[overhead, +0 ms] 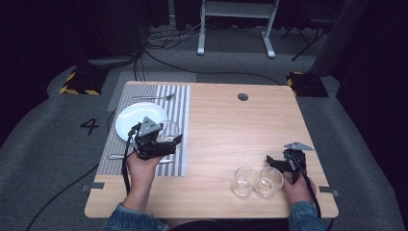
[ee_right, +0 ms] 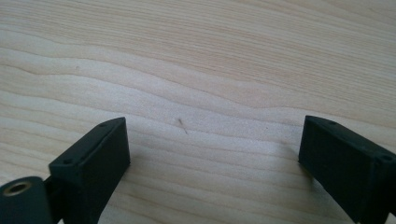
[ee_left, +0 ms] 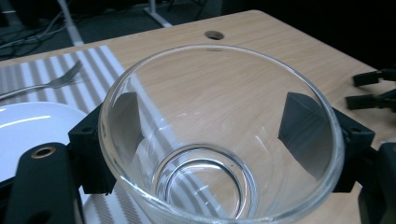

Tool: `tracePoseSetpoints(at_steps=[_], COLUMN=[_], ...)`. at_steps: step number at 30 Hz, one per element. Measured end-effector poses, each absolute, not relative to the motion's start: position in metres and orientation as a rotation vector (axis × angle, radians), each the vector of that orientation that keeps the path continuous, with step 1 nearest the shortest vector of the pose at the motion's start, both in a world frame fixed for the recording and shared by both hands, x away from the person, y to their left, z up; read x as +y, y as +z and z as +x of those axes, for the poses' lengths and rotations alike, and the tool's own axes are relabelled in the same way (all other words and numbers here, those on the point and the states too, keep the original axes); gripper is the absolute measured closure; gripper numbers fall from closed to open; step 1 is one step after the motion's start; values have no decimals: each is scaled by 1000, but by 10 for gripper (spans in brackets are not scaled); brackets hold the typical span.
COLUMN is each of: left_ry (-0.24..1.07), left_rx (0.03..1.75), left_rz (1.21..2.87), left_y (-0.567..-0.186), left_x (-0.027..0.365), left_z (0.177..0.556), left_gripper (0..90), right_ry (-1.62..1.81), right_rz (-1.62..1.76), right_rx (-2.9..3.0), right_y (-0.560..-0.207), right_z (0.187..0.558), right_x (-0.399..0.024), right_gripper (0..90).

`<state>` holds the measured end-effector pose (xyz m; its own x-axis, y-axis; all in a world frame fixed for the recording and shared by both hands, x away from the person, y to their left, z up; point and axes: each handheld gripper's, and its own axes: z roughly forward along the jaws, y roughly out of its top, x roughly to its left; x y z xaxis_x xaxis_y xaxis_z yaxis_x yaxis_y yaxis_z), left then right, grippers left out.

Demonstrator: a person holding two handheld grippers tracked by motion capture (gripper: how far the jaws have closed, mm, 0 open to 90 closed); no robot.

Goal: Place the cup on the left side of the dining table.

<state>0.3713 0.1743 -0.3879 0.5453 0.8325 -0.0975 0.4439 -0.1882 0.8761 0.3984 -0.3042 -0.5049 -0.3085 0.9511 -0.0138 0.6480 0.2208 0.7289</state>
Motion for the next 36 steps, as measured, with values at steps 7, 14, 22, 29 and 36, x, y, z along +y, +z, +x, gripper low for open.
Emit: tracePoseSetpoints(at_steps=[7,14,22,29,36], left_ry=[523,494,457,427,434], left_rx=[1112,1186,1253,1280,1288], left_rz=[1833,1864,1916,1986,2024], left_y=[-400,-418,-435,-446,-451], left_x=[180,185,187,184,182], left_z=[386,403,420,429,430], left_gripper=[188,188,188,188,187], right_ry=[870,870,870,870,870], right_rz=[1472,1472,1472,1472,1472], right_rx=[2037,2037,2037,2037,2037], right_y=[-505,-505,-505,-505,-505], right_z=[398,398,398,398,398], right_x=[-304,-304,-304,-304,-304], right_gripper=[87,87,88,88,87])
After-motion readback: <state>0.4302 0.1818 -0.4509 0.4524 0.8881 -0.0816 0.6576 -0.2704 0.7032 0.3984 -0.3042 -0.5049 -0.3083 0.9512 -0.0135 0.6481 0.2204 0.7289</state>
